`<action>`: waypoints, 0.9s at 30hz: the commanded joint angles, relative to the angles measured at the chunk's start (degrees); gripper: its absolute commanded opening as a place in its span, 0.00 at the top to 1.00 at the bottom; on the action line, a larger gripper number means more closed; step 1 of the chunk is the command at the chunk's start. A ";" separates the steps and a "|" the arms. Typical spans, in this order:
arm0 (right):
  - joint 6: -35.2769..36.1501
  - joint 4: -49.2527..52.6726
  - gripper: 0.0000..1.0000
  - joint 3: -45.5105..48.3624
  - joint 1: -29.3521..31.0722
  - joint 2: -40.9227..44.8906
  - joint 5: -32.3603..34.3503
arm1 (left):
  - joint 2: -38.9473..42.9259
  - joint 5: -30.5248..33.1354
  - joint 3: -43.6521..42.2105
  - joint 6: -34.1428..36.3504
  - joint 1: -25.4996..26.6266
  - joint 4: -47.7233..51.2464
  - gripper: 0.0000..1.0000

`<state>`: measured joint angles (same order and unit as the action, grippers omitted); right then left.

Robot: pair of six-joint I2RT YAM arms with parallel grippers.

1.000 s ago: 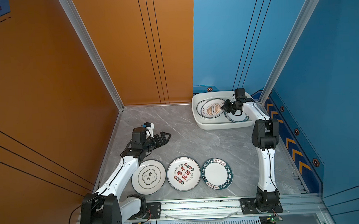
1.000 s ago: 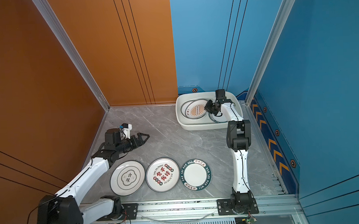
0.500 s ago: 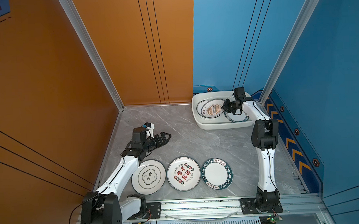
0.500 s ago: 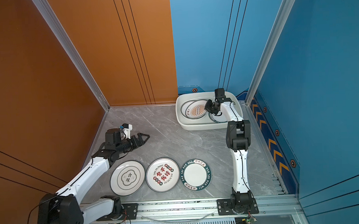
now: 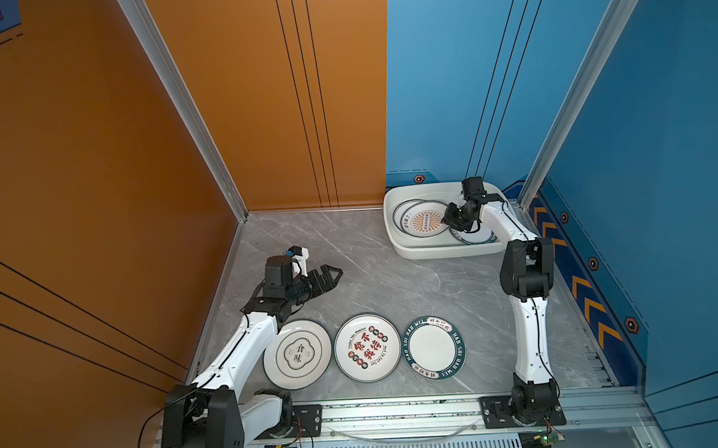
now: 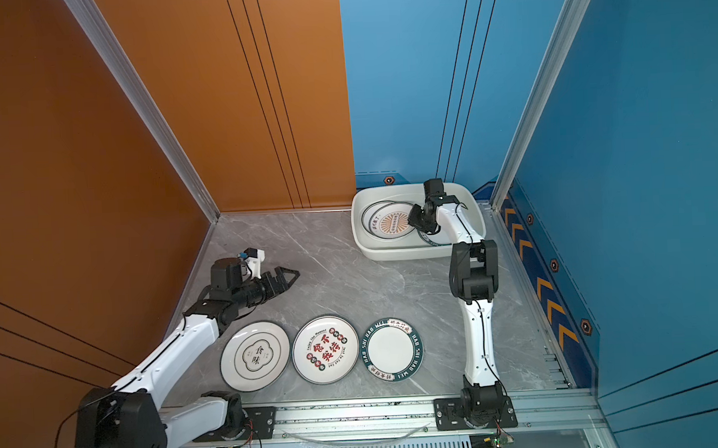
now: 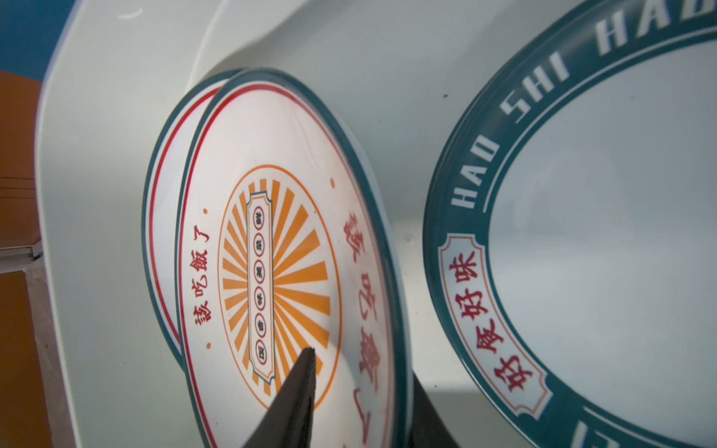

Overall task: Place the plates into the plastic bin on the countertop
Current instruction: 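Lower the sunburst plate onto the stack in the bin, open right gripper, then withdraw right gripper from bin while left gripper reaches toward the green-rimmed plate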

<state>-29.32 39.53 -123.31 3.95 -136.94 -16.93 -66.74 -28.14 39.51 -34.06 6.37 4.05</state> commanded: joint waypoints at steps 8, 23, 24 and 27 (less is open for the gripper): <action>4.70 3.94 0.65 -1.54 0.51 5.20 5.84 | 0.76 -1.57 -0.82 -0.30 -0.31 -0.10 0.02; 6.74 1.71 0.63 6.60 0.90 17.05 7.55 | -2.69 -2.33 1.68 2.28 4.45 2.36 0.02; 6.73 0.36 0.63 9.29 0.99 19.63 7.60 | -3.28 -2.44 2.16 2.77 5.52 2.51 0.02; 6.36 -3.94 0.63 18.71 0.93 27.82 6.71 | -5.63 -2.00 5.18 5.25 9.80 4.83 0.02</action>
<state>-23.77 39.29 -109.78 4.47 -116.05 -10.66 -70.96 -28.95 41.17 -32.23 13.30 6.26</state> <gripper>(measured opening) 0.372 0.979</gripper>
